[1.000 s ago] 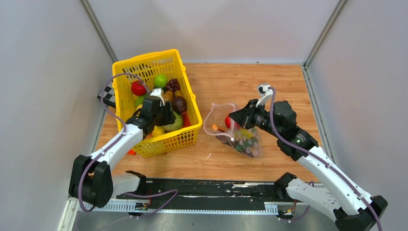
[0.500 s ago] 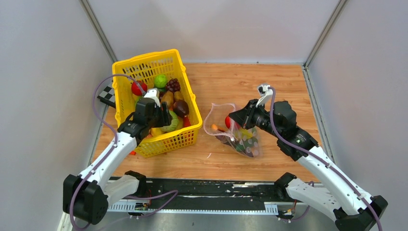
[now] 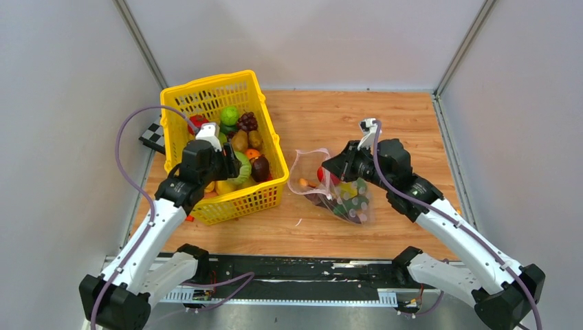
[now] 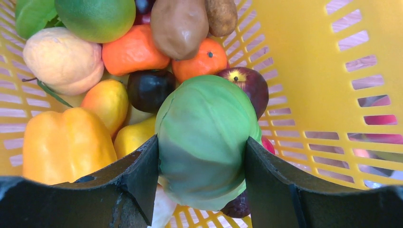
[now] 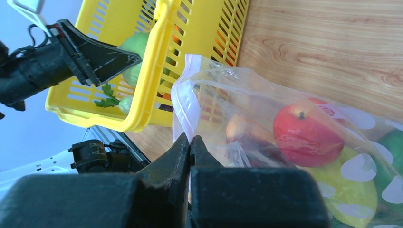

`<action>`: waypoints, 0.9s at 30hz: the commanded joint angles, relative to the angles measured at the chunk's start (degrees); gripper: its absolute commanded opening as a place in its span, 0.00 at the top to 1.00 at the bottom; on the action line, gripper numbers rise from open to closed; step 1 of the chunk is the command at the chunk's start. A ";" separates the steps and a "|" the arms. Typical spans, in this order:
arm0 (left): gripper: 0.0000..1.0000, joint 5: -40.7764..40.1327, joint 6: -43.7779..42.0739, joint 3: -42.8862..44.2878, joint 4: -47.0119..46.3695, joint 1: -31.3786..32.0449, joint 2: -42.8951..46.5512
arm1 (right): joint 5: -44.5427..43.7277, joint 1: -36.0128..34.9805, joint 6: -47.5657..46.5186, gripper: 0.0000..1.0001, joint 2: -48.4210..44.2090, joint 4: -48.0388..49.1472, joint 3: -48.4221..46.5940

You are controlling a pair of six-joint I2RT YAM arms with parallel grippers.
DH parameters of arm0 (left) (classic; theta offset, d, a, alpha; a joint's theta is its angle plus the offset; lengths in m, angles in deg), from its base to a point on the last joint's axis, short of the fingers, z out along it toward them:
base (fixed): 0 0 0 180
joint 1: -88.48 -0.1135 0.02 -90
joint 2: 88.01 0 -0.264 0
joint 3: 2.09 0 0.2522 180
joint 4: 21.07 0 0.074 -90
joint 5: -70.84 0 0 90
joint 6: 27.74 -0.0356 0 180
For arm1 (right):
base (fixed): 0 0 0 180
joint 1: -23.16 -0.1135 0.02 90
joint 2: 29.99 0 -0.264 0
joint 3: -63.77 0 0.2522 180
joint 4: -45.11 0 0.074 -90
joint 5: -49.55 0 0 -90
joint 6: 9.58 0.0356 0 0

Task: Place the food in the zip-top bag and seal the zipper
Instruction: Pick up the fake vegetable from the bin.

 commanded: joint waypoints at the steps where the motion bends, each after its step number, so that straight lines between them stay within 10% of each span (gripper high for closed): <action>1: 0.57 -0.91 -0.07 4.64 0.76 -0.26 2.30 | -0.32 -0.19 0.90 1.00 -0.02 3.21 -1.99; 27: 0.56 27.57 8.38 12.60 -7.13 -0.11 7.82 | -3.95 -0.16 1.87 1.00 -2.73 10.64 0.94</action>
